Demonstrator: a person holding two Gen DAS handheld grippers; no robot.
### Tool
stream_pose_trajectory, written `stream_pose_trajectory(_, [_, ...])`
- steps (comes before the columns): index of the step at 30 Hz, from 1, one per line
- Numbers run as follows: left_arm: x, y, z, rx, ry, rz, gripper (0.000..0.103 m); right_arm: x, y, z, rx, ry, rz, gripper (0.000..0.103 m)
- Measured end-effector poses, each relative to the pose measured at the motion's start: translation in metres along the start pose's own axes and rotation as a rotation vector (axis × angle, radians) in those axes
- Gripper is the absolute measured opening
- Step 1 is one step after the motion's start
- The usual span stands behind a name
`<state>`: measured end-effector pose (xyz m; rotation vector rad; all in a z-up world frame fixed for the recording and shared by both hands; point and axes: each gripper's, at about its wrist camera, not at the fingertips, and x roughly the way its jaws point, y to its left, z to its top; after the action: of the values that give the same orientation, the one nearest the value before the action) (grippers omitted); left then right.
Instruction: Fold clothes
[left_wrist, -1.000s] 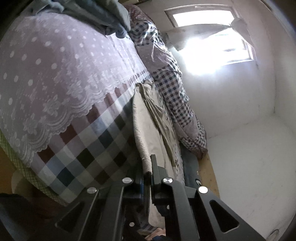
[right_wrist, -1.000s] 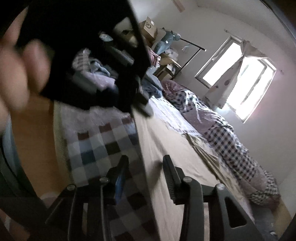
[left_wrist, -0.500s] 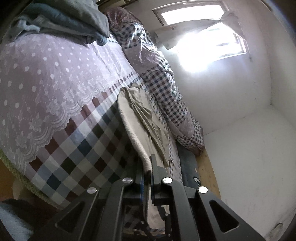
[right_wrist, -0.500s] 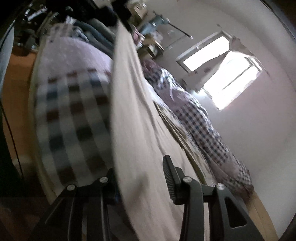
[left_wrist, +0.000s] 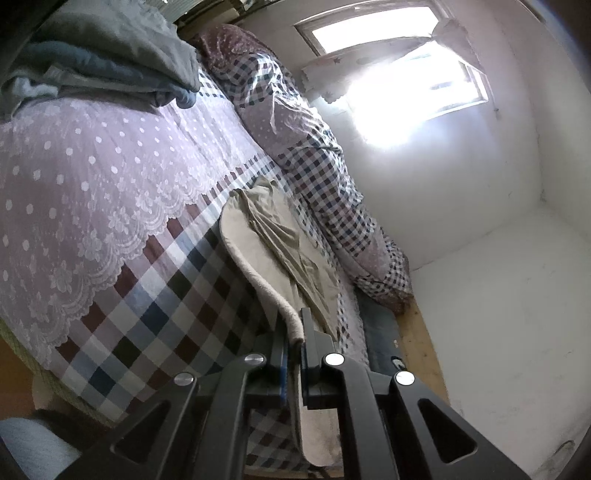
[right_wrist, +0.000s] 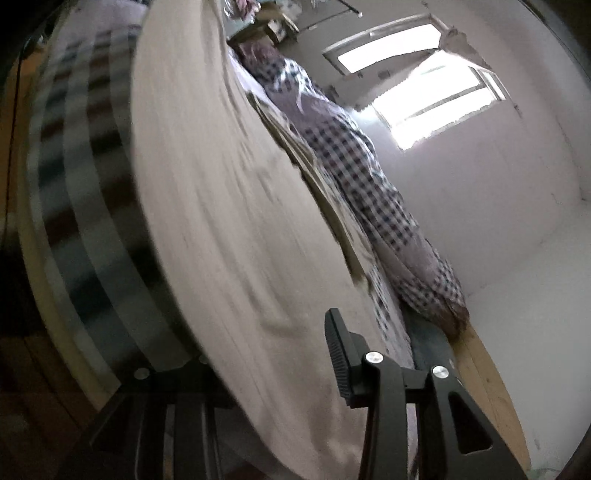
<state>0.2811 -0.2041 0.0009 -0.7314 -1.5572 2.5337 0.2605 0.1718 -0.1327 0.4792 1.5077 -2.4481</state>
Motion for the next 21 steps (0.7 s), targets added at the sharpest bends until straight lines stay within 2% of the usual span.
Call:
stream_pose_trajectory(11, [0.005,-0.010,-0.001,0.052,-0.014,0.052,0.003,0.001,-0.041,-0.081,-0.063,0.116,-0.072,0.041])
stream_pose_trajectory(15, [0.009,-0.010,-0.001,0.054,-0.017,0.065,0.003,0.009,-0.050,-0.097,-0.065,0.146,-0.079,0.040])
stream_pose_trajectory(17, [0.010,-0.010,-0.001,0.053,-0.016,0.071,0.003,0.008,-0.050,-0.100,-0.079,0.135,-0.086,0.039])
stream_pose_trajectory(19, [0.011,-0.010,-0.001,0.054,-0.016,0.077,0.003,0.007,-0.048,-0.102,-0.094,0.122,-0.093,0.037])
stream_pose_trajectory(21, [0.012,-0.010,-0.001,0.056,-0.017,0.084,0.003,0.005,-0.048,-0.104,-0.107,0.113,-0.100,0.028])
